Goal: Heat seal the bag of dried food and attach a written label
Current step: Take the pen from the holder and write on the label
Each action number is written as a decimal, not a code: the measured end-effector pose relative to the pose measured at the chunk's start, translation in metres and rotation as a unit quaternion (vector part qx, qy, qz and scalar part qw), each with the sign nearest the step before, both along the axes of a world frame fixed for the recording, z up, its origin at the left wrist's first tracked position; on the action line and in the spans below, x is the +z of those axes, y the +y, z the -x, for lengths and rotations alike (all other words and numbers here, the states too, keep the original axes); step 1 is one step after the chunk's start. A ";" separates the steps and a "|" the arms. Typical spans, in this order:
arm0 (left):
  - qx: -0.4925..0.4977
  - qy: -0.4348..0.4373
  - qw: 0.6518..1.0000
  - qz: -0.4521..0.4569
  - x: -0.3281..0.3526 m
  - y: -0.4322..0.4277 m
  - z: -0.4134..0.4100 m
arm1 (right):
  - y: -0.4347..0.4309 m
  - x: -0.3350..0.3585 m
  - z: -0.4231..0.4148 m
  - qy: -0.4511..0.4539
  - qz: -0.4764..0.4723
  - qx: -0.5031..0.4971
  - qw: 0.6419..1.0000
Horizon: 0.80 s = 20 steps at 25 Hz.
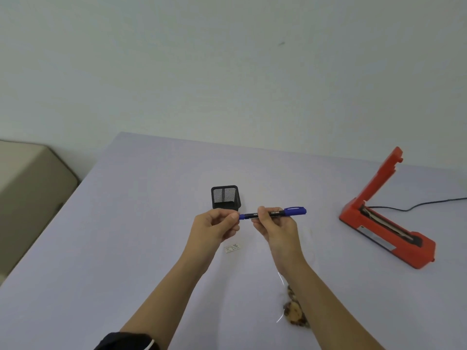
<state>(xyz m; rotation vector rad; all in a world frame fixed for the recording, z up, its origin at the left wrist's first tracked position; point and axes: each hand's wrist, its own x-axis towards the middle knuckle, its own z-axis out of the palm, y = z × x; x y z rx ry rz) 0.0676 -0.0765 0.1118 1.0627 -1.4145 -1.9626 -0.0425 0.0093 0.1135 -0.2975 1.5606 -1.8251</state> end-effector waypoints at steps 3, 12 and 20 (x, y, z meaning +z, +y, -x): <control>0.020 0.013 1.000 -0.017 0.001 -0.002 0.000 | -0.002 0.002 -0.002 -0.003 0.019 0.001 1.000; 0.004 -0.024 0.999 -0.045 -0.009 -0.012 0.001 | -0.010 -0.011 0.001 -0.005 -0.011 0.032 0.999; 0.087 0.039 0.992 -0.085 -0.023 -0.057 0.014 | -0.060 0.007 0.057 0.029 -0.013 0.034 0.999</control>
